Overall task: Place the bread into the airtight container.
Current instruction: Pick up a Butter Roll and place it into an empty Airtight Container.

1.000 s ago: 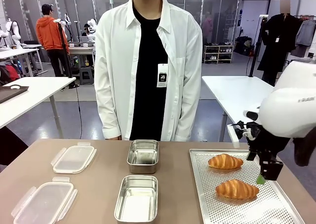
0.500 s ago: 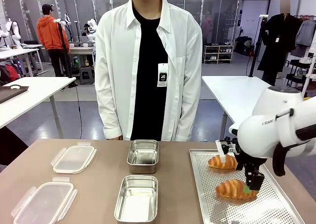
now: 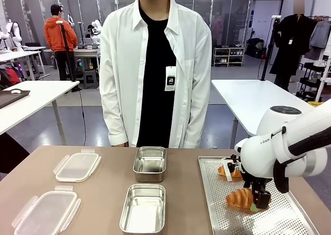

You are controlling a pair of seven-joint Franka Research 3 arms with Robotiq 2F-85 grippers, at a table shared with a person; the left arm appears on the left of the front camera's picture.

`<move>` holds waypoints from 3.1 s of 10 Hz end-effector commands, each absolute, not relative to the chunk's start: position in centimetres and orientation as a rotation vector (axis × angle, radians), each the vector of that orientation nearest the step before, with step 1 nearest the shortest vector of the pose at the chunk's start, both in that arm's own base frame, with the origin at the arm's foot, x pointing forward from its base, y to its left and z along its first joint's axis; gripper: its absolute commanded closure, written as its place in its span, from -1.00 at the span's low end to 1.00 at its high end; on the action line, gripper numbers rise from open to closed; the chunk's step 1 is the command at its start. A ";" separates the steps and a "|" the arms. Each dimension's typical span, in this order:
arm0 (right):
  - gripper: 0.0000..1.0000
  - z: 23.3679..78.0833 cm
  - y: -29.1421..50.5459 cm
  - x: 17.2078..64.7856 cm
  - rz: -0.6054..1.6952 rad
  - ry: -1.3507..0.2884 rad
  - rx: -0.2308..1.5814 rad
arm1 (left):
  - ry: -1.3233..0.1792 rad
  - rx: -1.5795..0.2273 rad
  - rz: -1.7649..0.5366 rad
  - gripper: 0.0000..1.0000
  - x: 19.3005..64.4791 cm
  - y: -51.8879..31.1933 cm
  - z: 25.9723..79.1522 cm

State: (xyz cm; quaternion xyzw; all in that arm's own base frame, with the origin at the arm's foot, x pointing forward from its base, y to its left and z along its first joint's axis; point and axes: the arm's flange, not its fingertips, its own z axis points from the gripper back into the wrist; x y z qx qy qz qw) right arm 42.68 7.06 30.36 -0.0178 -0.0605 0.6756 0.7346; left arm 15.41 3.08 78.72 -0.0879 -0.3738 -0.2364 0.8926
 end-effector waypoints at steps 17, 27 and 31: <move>0.28 40.7 14.6 33.8 1.175 -0.150 0.004 | -0.776 -0.178 -0.502 -1.00 15.3 3.0 78.7; 0.28 41.9 25.5 30.3 1.024 -0.197 -0.004 | -0.776 -0.178 -0.502 -1.00 15.3 3.0 78.7; 0.28 42.2 26.4 30.1 1.104 -0.191 0.019 | -0.776 -0.178 -0.502 -1.00 15.3 3.0 78.7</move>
